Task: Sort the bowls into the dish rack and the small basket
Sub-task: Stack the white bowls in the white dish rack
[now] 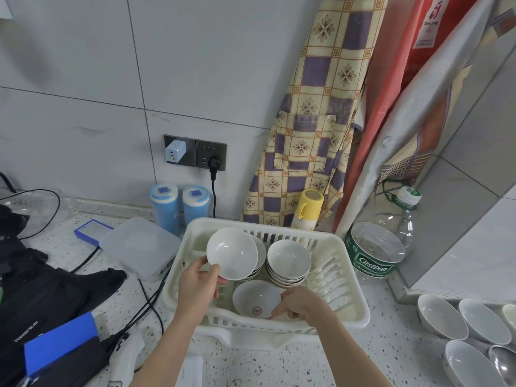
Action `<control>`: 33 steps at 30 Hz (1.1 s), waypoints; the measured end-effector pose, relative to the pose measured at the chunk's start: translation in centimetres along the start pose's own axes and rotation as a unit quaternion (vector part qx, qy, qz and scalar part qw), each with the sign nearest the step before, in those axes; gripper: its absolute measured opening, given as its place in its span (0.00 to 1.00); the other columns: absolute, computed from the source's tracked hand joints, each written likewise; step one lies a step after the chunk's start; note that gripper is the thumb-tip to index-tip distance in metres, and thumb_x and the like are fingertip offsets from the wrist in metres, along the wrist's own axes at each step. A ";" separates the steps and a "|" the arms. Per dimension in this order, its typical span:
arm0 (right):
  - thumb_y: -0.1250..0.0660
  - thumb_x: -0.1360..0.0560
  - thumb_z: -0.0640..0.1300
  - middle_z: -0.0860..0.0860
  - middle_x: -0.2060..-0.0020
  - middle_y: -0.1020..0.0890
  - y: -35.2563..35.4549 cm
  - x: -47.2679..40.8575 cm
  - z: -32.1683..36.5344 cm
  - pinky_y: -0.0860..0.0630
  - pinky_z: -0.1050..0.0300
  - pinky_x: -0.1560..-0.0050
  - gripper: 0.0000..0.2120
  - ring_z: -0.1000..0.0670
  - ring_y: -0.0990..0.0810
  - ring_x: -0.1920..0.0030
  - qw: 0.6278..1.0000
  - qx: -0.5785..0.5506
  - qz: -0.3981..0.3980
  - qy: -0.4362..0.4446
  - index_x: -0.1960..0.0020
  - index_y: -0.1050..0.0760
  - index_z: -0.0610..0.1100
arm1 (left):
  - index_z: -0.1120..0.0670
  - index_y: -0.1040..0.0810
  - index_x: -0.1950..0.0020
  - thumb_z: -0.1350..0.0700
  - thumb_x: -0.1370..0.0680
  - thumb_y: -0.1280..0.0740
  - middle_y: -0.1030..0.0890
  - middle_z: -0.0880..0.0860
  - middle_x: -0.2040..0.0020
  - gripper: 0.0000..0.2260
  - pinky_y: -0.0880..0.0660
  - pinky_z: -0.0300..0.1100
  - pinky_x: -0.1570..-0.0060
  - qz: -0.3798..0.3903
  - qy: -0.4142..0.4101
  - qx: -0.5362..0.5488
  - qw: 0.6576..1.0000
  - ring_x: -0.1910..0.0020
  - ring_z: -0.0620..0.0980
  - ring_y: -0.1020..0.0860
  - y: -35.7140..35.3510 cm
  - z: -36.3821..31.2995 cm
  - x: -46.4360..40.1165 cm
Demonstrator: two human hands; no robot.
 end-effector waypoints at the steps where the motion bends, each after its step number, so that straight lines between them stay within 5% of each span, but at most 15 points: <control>1: 0.30 0.29 0.35 0.44 0.69 0.27 0.0 0.0 0.0 0.42 0.65 0.79 0.05 0.55 0.35 0.80 1.000 -0.024 -0.003 -0.005 0.55 0.25 0.39 | 0.49 0.23 0.42 0.60 0.22 0.35 0.15 0.52 0.67 0.10 0.29 0.32 0.78 0.000 0.001 -0.001 1.000 0.81 0.41 0.30 0.0 0.0 0.0; 8: 0.37 0.28 0.36 0.43 0.69 0.22 0.0 -0.5 -0.4 0.40 0.63 0.76 0.08 0.52 0.34 0.77 0.997 0.048 -0.047 -0.039 0.67 0.29 0.40 | 0.50 0.23 0.40 0.59 0.22 0.35 0.14 0.52 0.67 0.11 0.29 0.32 0.79 0.004 0.007 -0.005 1.000 0.82 0.41 0.30 -0.1 0.1 0.0; 14: 0.39 0.28 0.30 0.32 0.52 0.17 0.3 -1.0 -0.2 0.36 0.61 0.73 0.13 0.50 0.31 0.75 0.997 0.031 -0.076 -0.012 0.70 0.30 0.39 | 0.51 0.23 0.40 0.59 0.22 0.35 0.15 0.51 0.67 0.11 0.29 0.31 0.78 0.004 0.008 -0.012 1.000 0.82 0.41 0.30 -0.1 0.2 0.0; 20: 0.41 0.27 0.30 0.41 0.60 0.19 -0.1 -1.6 -0.5 0.35 0.63 0.72 0.13 0.52 0.30 0.74 0.996 0.059 -0.059 -0.029 0.68 0.28 0.40 | 0.51 0.23 0.40 0.59 0.22 0.35 0.14 0.50 0.67 0.11 0.29 0.31 0.78 0.006 0.008 -0.017 1.000 0.82 0.41 0.30 -0.1 0.1 0.0; 26: 0.42 0.33 0.33 0.45 0.61 0.17 0.5 -1.0 -0.8 0.28 0.59 0.63 0.19 0.46 0.23 0.64 0.990 0.084 -0.115 -0.014 0.50 0.18 0.42 | 0.52 0.23 0.38 0.59 0.22 0.35 0.14 0.51 0.67 0.12 0.29 0.32 0.78 0.010 0.008 -0.023 1.000 0.81 0.41 0.29 -0.2 0.0 0.1; 31: 0.35 0.31 0.35 0.46 0.74 0.22 0.4 -1.2 -0.9 0.29 0.59 0.67 0.03 0.50 0.27 0.74 0.996 0.023 -0.091 0.010 0.63 0.25 0.38 | 0.53 0.23 0.38 0.59 0.22 0.35 0.15 0.51 0.67 0.13 0.29 0.31 0.78 0.017 0.012 -0.035 0.999 0.81 0.41 0.28 -0.2 -0.1 0.2; 33: 0.30 0.34 0.32 0.48 0.77 0.24 0.4 -0.9 -1.1 0.31 0.60 0.67 0.06 0.52 0.28 0.76 0.998 0.020 -0.061 0.011 0.57 0.23 0.37 | 0.53 0.22 0.38 0.59 0.22 0.35 0.15 0.51 0.67 0.13 0.29 0.30 0.78 0.022 0.018 -0.045 0.999 0.81 0.41 0.28 -0.3 -0.1 0.3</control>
Point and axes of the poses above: each hand's wrist, its own x-axis away from the middle knuckle, its own y-axis out of the back of the hand, z = x × y, the point moved 9 cm from there along -x, towards the middle knuckle
